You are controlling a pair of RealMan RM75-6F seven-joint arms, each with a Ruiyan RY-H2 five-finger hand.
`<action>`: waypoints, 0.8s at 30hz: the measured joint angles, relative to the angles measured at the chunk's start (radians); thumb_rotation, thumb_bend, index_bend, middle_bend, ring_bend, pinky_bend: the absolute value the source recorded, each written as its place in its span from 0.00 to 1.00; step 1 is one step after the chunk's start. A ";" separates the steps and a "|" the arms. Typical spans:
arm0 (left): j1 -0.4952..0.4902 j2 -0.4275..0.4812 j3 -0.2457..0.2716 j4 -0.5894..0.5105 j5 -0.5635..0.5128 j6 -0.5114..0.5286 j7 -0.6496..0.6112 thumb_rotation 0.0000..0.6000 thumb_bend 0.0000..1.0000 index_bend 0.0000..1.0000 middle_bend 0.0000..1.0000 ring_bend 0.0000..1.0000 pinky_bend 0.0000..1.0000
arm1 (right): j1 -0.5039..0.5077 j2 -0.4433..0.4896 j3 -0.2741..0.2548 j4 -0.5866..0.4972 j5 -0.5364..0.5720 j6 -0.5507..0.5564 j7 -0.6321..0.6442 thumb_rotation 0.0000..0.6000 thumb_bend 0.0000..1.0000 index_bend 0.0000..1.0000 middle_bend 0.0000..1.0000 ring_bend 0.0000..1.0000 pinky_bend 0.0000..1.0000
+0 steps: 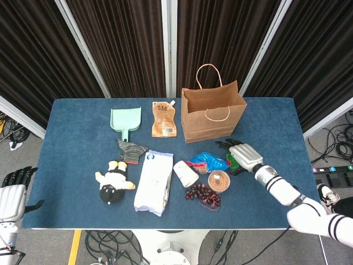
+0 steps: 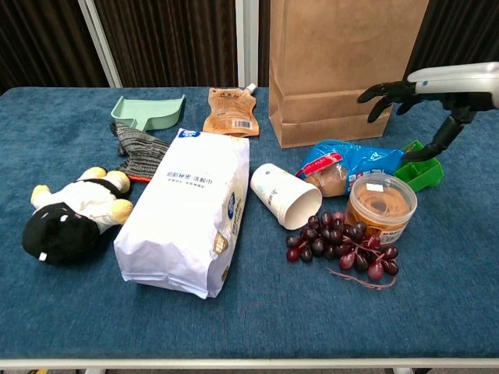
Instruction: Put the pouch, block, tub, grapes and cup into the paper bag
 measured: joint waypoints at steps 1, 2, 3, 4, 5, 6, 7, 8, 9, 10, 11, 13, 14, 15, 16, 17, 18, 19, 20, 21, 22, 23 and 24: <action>-0.001 -0.001 0.000 0.002 -0.001 -0.003 -0.002 1.00 0.03 0.22 0.24 0.16 0.15 | 0.019 -0.019 0.002 0.019 0.011 -0.023 0.001 1.00 0.17 0.00 0.16 0.00 0.14; -0.002 -0.002 0.000 0.005 -0.002 -0.005 -0.003 1.00 0.03 0.22 0.24 0.16 0.15 | 0.031 -0.032 0.003 0.033 0.018 -0.038 0.003 1.00 0.17 0.00 0.16 0.00 0.14; -0.003 -0.003 0.000 0.008 -0.003 -0.006 -0.005 1.00 0.03 0.22 0.24 0.16 0.15 | 0.046 -0.046 0.004 0.050 0.026 -0.054 0.004 1.00 0.17 0.00 0.16 0.00 0.14; -0.003 -0.004 -0.001 0.010 -0.004 -0.007 -0.007 1.00 0.03 0.22 0.24 0.16 0.15 | 0.056 -0.055 0.005 0.063 0.032 -0.064 0.005 1.00 0.17 0.00 0.16 0.00 0.14; -0.003 -0.005 -0.001 0.011 -0.004 -0.007 -0.009 1.00 0.03 0.22 0.24 0.16 0.15 | 0.066 -0.064 0.006 0.076 0.037 -0.075 0.005 1.00 0.17 0.00 0.16 0.00 0.14; -0.004 -0.006 -0.002 0.013 -0.006 -0.007 -0.010 1.00 0.03 0.22 0.24 0.16 0.15 | 0.079 -0.076 0.006 0.092 0.045 -0.089 0.006 1.00 0.17 0.00 0.16 0.00 0.14; -0.004 -0.006 -0.003 0.014 -0.007 -0.008 -0.010 1.00 0.03 0.22 0.24 0.16 0.15 | 0.088 -0.086 0.007 0.104 0.050 -0.099 0.007 1.00 0.17 0.00 0.16 0.00 0.14; -0.004 -0.006 -0.003 0.015 -0.008 -0.009 -0.011 1.00 0.03 0.22 0.24 0.16 0.15 | 0.097 -0.095 0.007 0.116 0.055 -0.108 0.009 1.00 0.17 0.00 0.16 0.00 0.14; -0.005 -0.007 -0.003 0.016 -0.010 -0.011 -0.012 1.00 0.03 0.22 0.24 0.16 0.15 | 0.108 -0.107 0.008 0.132 0.062 -0.119 0.011 1.00 0.17 0.00 0.16 0.00 0.14; -0.005 -0.007 -0.003 0.016 -0.011 -0.012 -0.012 1.00 0.03 0.22 0.24 0.16 0.15 | 0.115 -0.114 0.009 0.143 0.066 -0.125 0.012 1.00 0.17 0.00 0.16 0.00 0.14; -0.005 -0.007 -0.003 0.017 -0.012 -0.013 -0.012 1.00 0.03 0.22 0.24 0.16 0.15 | 0.121 -0.122 0.009 0.154 0.070 -0.130 0.013 1.00 0.17 0.00 0.16 0.00 0.15; -0.005 -0.008 -0.003 0.017 -0.015 -0.015 -0.012 1.00 0.03 0.22 0.24 0.16 0.15 | 0.133 -0.137 0.010 0.180 0.080 -0.141 0.014 1.00 0.17 0.00 0.16 0.00 0.15; -0.005 -0.008 -0.003 0.018 -0.016 -0.015 -0.012 1.00 0.03 0.22 0.24 0.16 0.15 | 0.139 -0.144 0.010 0.191 0.086 -0.146 0.014 1.00 0.17 0.00 0.16 0.00 0.16; -0.005 -0.008 -0.003 0.018 -0.017 -0.016 -0.012 1.00 0.03 0.22 0.24 0.16 0.15 | 0.147 -0.153 0.009 0.206 0.093 -0.154 0.013 1.00 0.17 0.00 0.16 0.00 0.16; -0.005 -0.008 -0.003 0.018 -0.018 -0.016 -0.013 1.00 0.03 0.22 0.24 0.16 0.15 | 0.152 -0.158 0.008 0.212 0.097 -0.162 0.013 1.00 0.17 0.00 0.16 0.00 0.16; -0.005 -0.008 -0.004 0.018 -0.019 -0.016 -0.013 1.00 0.03 0.22 0.24 0.16 0.15 | 0.157 -0.161 0.006 0.214 0.100 -0.171 0.013 1.00 0.17 0.00 0.16 0.00 0.16; -0.005 -0.008 -0.004 0.018 -0.020 -0.016 -0.013 1.00 0.03 0.22 0.24 0.16 0.15 | 0.163 -0.163 0.004 0.214 0.102 -0.183 0.015 1.00 0.17 0.00 0.17 0.00 0.16; -0.005 -0.007 -0.005 0.018 -0.020 -0.017 -0.013 1.00 0.03 0.22 0.24 0.16 0.15 | 0.167 -0.165 0.003 0.213 0.103 -0.193 0.018 1.00 0.17 0.00 0.17 0.00 0.16; -0.006 -0.007 -0.005 0.018 -0.022 -0.019 -0.013 1.00 0.03 0.22 0.24 0.16 0.15 | 0.171 -0.167 0.002 0.213 0.103 -0.202 0.023 1.00 0.17 0.00 0.17 0.00 0.17; -0.007 -0.007 -0.005 0.018 -0.024 -0.021 -0.012 1.00 0.03 0.22 0.24 0.16 0.15 | 0.177 -0.170 0.002 0.214 0.104 -0.213 0.032 1.00 0.17 0.00 0.18 0.01 0.19; -0.006 -0.007 -0.005 0.018 -0.024 -0.020 -0.012 1.00 0.03 0.22 0.24 0.16 0.15 | 0.182 -0.173 0.002 0.217 0.103 -0.221 0.038 1.00 0.18 0.01 0.19 0.02 0.21; -0.006 -0.008 -0.004 0.019 -0.023 -0.019 -0.012 1.00 0.03 0.22 0.24 0.16 0.15 | 0.186 -0.177 0.002 0.223 0.102 -0.226 0.041 1.00 0.18 0.02 0.20 0.03 0.22; -0.005 -0.008 -0.003 0.019 -0.021 -0.018 -0.013 1.00 0.03 0.22 0.24 0.16 0.15 | 0.192 -0.186 0.001 0.234 0.101 -0.231 0.042 1.00 0.20 0.04 0.22 0.05 0.25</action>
